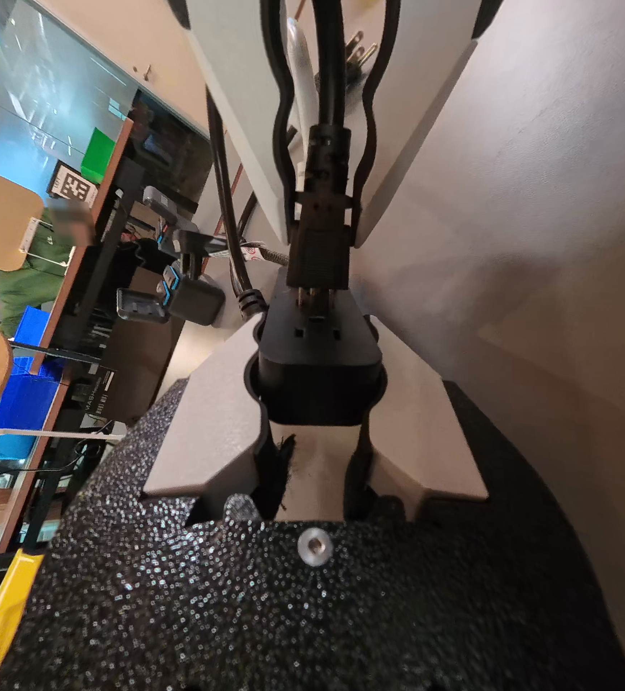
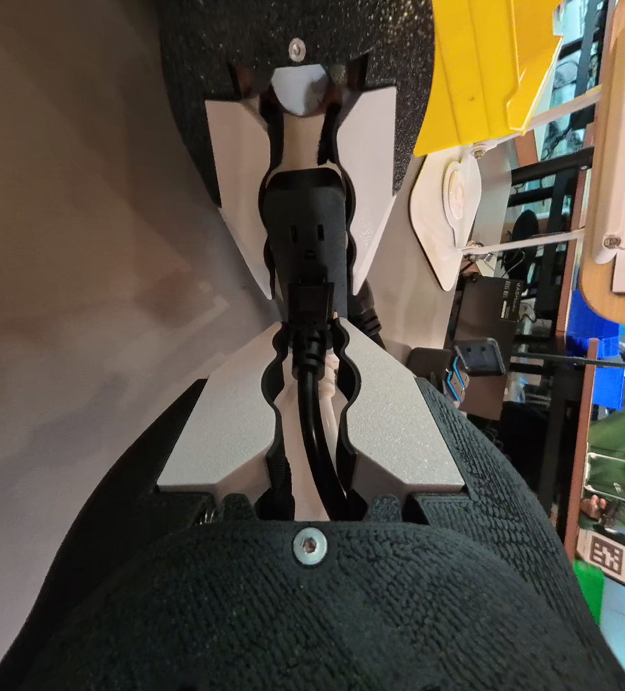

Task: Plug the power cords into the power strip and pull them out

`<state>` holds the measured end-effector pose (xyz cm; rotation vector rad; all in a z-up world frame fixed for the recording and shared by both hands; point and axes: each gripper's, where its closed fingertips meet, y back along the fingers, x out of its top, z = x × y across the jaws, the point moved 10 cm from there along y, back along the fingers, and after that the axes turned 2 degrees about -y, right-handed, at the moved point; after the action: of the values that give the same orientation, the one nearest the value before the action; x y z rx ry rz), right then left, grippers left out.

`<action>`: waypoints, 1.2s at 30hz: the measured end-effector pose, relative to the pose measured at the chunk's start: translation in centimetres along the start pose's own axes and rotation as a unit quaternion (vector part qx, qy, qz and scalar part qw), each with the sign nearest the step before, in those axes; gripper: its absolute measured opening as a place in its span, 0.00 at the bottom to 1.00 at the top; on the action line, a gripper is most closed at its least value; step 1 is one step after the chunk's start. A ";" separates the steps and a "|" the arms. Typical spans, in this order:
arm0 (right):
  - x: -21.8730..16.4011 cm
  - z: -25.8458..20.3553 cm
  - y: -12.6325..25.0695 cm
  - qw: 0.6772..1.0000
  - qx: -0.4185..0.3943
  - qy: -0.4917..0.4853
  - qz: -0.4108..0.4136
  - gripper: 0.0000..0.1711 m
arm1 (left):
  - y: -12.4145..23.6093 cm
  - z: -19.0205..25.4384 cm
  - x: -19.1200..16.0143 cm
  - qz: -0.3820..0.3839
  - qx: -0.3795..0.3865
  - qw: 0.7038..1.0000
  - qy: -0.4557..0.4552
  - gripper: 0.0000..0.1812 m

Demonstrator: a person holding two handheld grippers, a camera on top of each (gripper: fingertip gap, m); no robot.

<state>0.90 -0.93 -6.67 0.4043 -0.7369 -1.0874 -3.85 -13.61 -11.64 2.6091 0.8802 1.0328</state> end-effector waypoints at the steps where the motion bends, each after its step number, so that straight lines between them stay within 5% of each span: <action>1: 0.1 0.0 -0.1 1.000 -0.002 -0.004 -0.005 0.12 | 0.0 0.0 0.0 -0.004 -0.001 1.000 0.003 0.27; 10: 1.7 -0.5 -0.6 0.995 -0.029 0.042 -0.086 0.12 | -0.4 0.4 -0.1 -0.036 0.015 0.999 0.004 0.27; 36: 0.0 -0.6 -0.4 0.999 -0.037 0.008 -0.031 0.13 | -0.4 0.0 0.0 -0.018 0.007 1.000 0.015 0.28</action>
<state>1.08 -1.18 -7.37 0.3737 -0.6728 -1.1643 -3.99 -13.26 -11.82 2.5856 0.9408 1.0635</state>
